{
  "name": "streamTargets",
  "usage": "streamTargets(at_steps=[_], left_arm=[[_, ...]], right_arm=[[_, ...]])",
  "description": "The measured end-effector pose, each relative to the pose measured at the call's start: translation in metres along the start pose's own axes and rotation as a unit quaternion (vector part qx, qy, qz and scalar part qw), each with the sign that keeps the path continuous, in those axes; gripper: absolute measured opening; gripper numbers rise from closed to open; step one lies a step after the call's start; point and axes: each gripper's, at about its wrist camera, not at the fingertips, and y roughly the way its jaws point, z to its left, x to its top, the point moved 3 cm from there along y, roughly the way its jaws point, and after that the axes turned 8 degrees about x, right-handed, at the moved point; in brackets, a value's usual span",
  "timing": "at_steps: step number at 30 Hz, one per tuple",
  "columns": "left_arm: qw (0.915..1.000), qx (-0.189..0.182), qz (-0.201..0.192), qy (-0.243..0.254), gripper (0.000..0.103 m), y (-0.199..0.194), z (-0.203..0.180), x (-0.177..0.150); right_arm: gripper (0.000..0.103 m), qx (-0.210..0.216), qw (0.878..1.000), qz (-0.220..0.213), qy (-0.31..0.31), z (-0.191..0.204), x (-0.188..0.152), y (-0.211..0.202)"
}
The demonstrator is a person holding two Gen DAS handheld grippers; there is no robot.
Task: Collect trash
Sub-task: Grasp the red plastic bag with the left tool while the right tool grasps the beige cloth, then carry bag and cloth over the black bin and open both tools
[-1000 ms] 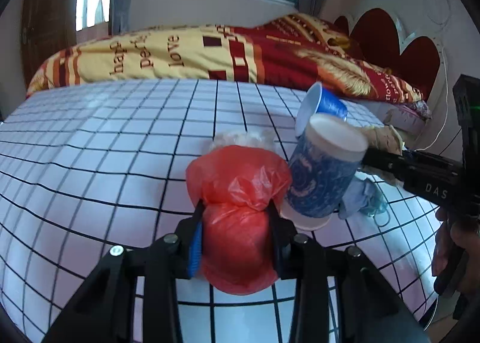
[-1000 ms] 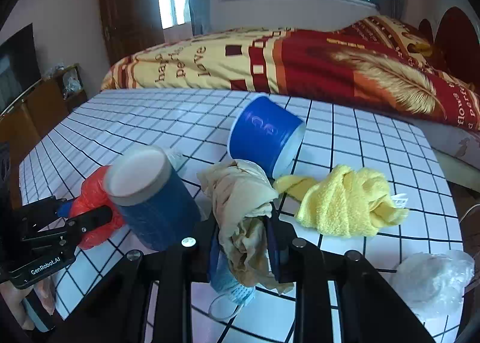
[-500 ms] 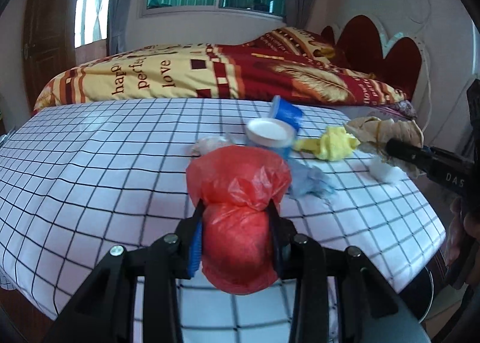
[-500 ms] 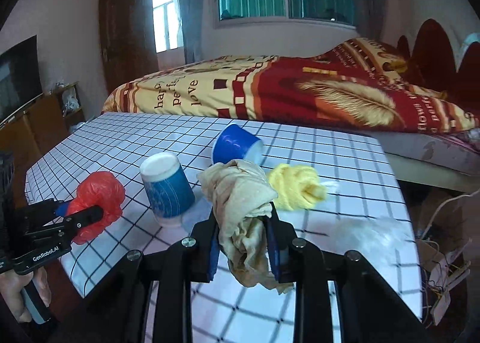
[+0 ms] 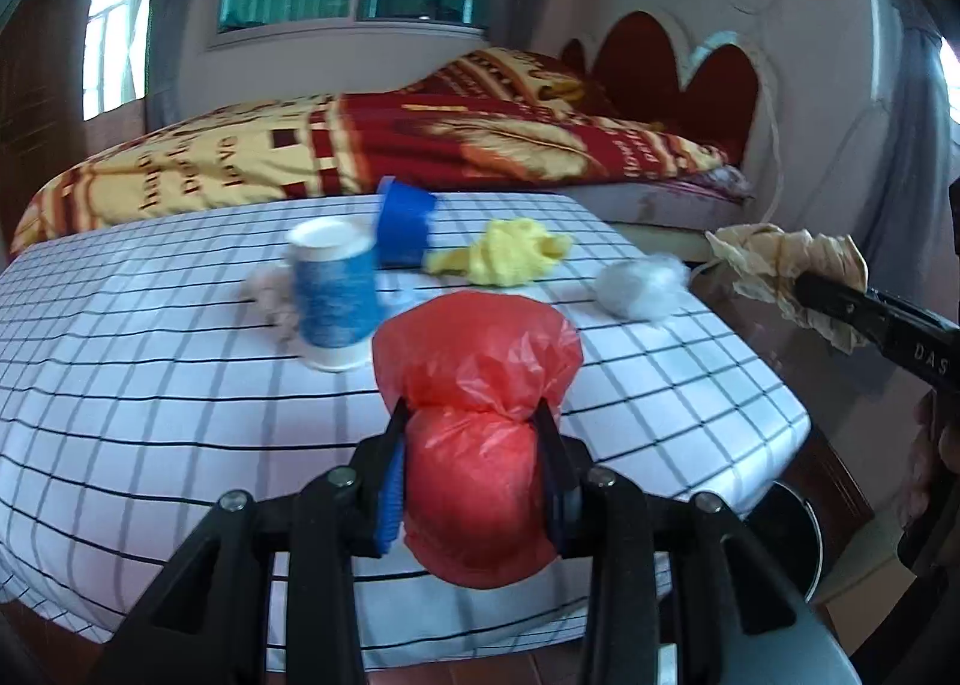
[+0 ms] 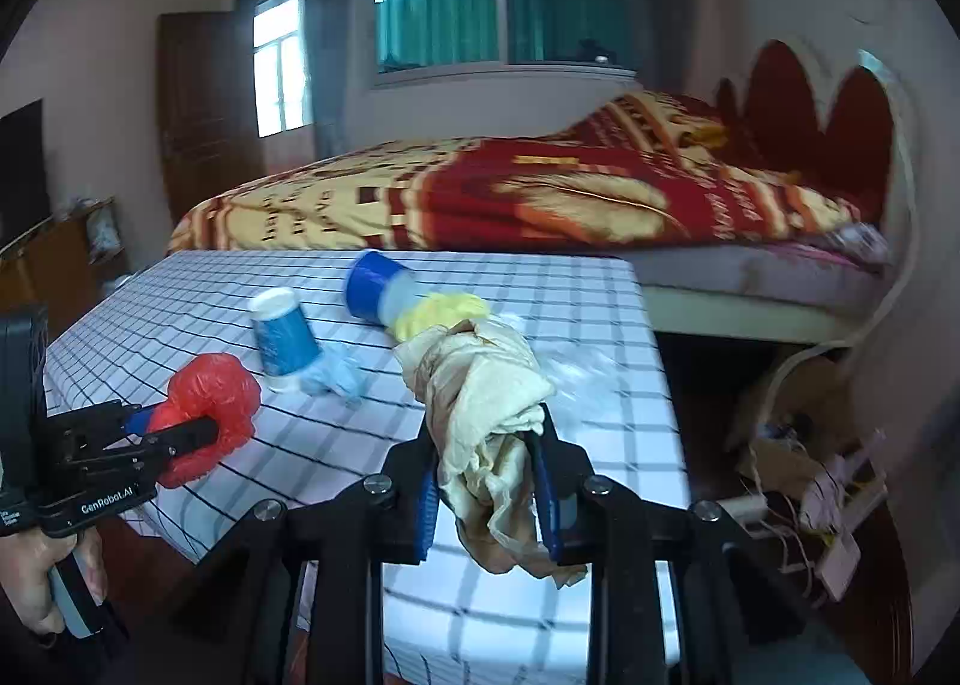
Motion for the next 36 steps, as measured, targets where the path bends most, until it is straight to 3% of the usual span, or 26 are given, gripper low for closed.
streamTargets(at_steps=[16, 36], left_arm=[[0.9943, -0.084, 0.001, 0.066, 0.038, -0.006, -0.114, -0.005], [0.9804, -0.150, 0.014, 0.127, 0.038, -0.013, -0.202, -0.020]], right_arm=[[0.028, -0.070, 0.996, 0.004, 0.054, -0.070, -0.050, -0.072], [0.028, -0.122, 0.988, 0.021, 0.096, -0.121, -0.097, -0.118]])
